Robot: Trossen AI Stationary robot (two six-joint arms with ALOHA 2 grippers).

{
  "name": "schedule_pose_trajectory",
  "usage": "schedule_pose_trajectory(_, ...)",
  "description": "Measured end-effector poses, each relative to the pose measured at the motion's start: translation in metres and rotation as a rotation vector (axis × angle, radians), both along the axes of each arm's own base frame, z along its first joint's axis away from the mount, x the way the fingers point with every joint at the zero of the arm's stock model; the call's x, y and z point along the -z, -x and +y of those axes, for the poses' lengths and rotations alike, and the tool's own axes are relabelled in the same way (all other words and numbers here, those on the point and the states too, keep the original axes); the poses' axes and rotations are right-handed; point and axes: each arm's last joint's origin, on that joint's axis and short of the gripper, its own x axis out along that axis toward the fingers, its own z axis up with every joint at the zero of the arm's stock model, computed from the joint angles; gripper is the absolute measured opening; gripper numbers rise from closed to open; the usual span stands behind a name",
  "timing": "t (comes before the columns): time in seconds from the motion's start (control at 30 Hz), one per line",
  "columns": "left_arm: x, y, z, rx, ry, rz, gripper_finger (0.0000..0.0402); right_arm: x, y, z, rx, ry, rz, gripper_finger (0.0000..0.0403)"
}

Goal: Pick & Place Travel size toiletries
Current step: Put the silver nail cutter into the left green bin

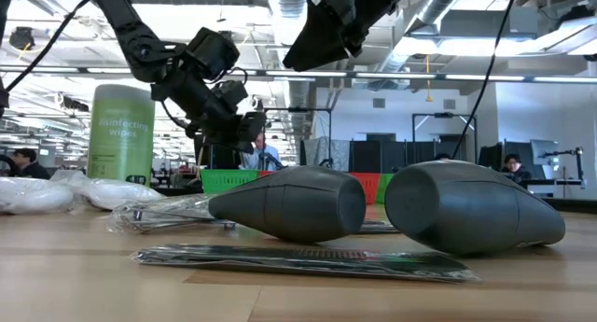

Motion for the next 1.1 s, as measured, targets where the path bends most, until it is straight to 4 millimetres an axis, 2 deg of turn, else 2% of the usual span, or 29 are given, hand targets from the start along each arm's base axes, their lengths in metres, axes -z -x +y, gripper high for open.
schedule_pose_trajectory(0.43,-0.001,0.008,0.018,-0.035,0.053,-0.057,0.0045,0.000,0.000,0.000,0.000,0.000,0.000,0.0161)
schedule_pose_trajectory(0.8,-0.001,0.008,0.019,-0.018,0.061,-0.059,0.0050,0.000,0.000,0.000,0.000,0.000,0.000,0.0159)
schedule_pose_trajectory(1.1,-0.001,0.008,0.019,-0.017,0.060,-0.057,0.0091,0.000,0.000,0.000,0.000,0.000,0.000,0.0158)
